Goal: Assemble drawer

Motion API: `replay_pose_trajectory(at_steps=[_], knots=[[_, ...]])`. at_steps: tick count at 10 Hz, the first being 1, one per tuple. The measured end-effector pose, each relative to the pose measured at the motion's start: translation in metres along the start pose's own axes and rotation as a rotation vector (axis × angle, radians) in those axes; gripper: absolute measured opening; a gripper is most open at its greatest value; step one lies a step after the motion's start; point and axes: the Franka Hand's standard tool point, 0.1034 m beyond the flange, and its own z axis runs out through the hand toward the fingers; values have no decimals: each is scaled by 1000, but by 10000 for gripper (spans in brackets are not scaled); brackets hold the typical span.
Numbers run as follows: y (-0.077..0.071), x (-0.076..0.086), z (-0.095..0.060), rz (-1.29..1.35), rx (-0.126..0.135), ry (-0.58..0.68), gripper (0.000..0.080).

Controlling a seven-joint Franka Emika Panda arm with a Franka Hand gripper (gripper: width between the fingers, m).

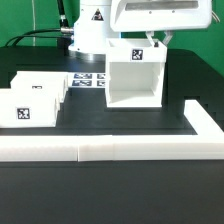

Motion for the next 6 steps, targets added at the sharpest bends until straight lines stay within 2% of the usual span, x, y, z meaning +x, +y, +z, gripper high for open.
replay_pose_trajectory(at_steps=[3, 6], knots=[[1, 3, -1, -14, 3, 0, 36], [5, 41, -2, -45, 22, 19, 38]])
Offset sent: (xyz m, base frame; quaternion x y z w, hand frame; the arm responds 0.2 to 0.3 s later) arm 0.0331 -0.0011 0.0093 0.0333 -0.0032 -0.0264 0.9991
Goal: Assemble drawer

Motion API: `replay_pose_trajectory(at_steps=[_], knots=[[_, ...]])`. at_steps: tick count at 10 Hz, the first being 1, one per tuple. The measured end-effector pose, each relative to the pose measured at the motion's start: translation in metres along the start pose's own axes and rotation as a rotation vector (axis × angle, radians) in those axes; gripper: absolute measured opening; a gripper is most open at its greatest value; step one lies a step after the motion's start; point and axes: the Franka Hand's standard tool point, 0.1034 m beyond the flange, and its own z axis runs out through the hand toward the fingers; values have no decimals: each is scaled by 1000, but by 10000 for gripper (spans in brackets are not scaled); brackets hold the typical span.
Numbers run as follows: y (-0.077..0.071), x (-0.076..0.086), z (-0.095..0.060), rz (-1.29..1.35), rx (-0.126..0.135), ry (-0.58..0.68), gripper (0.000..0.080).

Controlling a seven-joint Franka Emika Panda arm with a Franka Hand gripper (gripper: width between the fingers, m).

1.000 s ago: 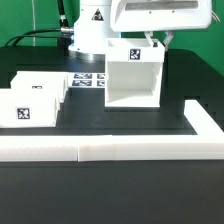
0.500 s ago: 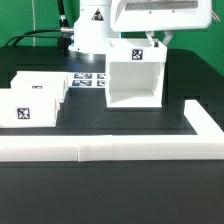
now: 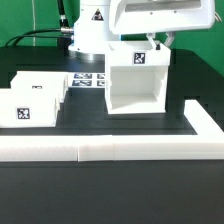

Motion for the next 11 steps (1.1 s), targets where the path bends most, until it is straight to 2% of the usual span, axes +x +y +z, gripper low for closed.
replay_pose_trajectory(at_steps=[3, 7, 8, 11], knots=[[8, 55, -1, 16, 16, 49, 38], [20, 117, -4, 20, 23, 114, 40], [25, 129, -4, -17, 20, 130, 41], [25, 130, -6, -1, 21, 136, 41]])
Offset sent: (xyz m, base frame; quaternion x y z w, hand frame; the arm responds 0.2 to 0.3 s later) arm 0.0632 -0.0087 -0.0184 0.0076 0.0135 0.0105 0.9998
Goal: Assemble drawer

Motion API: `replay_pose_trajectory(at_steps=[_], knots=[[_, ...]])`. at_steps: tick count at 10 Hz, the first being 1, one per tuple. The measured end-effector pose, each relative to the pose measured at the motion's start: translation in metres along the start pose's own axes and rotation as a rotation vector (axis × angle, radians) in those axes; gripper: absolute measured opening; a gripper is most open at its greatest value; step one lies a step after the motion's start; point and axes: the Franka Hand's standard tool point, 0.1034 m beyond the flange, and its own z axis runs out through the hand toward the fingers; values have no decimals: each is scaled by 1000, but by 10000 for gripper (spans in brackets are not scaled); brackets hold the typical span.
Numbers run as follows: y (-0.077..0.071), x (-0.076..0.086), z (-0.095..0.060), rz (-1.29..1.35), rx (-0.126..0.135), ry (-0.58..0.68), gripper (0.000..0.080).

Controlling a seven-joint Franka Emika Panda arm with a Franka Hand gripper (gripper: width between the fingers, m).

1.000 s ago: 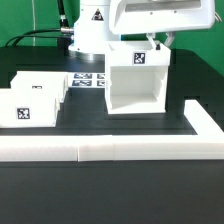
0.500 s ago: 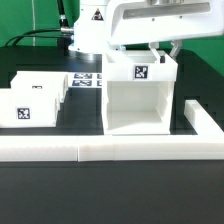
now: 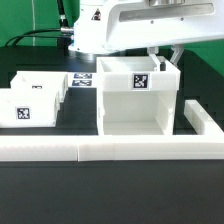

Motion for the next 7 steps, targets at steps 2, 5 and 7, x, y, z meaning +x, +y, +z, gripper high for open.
replay_pose_trajectory(at_steps=[2, 5, 7], knots=[[-1, 1, -1, 94, 2, 7, 41], [-14, 4, 2, 379, 8, 30, 41], [-19, 9, 2, 560, 3, 41, 44]])
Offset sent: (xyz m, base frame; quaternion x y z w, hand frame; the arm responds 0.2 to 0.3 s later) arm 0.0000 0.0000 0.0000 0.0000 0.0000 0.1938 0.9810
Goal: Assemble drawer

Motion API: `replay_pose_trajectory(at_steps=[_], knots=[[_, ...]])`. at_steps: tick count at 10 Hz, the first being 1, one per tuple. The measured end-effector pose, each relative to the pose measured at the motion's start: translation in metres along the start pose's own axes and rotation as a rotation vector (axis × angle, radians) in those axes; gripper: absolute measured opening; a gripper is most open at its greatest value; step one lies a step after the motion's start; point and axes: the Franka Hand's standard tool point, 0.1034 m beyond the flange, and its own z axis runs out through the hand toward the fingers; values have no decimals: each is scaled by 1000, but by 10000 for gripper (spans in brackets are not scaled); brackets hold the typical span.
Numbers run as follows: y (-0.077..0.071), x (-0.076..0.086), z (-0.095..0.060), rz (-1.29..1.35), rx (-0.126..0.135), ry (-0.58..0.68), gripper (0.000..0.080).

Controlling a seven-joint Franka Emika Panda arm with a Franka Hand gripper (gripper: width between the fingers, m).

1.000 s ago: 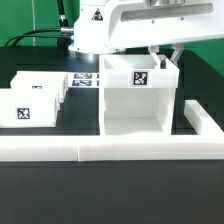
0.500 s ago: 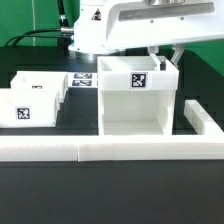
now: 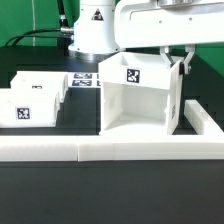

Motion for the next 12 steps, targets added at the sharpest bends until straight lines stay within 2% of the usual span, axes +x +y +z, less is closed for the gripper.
replay_pose_trajectory(at_steps=[6, 8, 9, 10, 12], knots=[[-6, 5, -4, 228, 29, 18, 44], [-4, -5, -4, 572, 42, 4, 44], [-3, -4, -5, 699, 53, -7, 45], [-1, 0, -5, 751, 71, -4, 45], [-6, -1, -7, 857, 84, -16, 48]])
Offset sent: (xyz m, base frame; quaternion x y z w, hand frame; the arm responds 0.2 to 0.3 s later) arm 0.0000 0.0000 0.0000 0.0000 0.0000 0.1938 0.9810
